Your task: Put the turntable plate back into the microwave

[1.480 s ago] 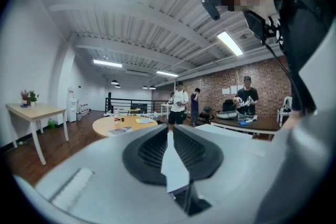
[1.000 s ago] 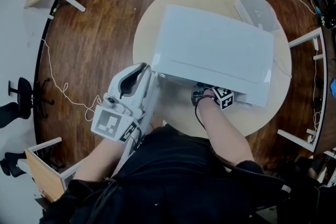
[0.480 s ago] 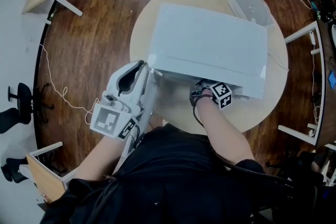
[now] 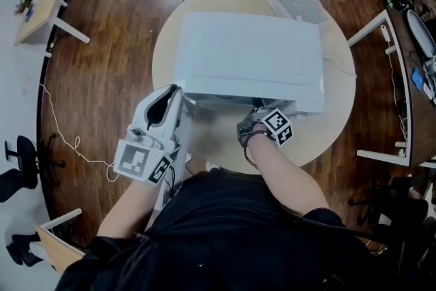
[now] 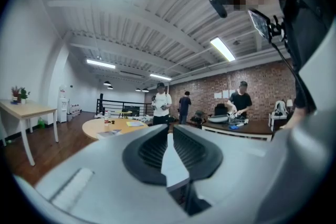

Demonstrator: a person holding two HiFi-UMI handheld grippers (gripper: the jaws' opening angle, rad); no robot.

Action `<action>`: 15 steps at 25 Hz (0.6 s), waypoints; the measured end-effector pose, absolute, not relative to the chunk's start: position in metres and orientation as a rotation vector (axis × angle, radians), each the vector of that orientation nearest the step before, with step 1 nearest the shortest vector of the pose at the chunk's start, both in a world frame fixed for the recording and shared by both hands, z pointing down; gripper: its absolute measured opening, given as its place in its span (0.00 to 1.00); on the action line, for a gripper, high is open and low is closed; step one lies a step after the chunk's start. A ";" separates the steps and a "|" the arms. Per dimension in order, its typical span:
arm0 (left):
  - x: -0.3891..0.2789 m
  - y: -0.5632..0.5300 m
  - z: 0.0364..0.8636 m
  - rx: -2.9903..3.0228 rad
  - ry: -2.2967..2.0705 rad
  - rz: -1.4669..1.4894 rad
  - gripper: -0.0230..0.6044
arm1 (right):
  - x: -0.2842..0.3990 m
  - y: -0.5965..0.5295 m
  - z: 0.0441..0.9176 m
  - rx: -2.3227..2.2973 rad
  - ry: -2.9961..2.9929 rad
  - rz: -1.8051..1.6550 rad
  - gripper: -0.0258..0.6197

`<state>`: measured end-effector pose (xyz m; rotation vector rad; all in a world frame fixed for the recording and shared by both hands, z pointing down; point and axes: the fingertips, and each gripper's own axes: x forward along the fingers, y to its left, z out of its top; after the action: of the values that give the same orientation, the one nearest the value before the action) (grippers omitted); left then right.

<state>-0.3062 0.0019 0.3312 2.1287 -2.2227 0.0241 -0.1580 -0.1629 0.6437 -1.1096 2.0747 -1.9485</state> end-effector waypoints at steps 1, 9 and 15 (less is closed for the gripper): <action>-0.304 0.001 0.331 2.140 -2.215 0.018 0.09 | -0.155 -0.162 0.642 -1.106 2.084 -1.942 0.21; -0.281 -0.007 0.331 2.238 -2.164 -0.030 0.09 | -0.143 -0.155 0.611 -1.009 2.194 -1.890 0.21; -0.260 -0.019 0.341 2.290 -2.087 -0.102 0.09 | -0.141 -0.136 0.561 -0.823 2.322 -1.810 0.21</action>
<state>-0.2602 -0.0195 0.3409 2.2896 -2.0867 -0.1023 -0.1407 -0.1357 0.5609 -0.8227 2.3223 -1.8097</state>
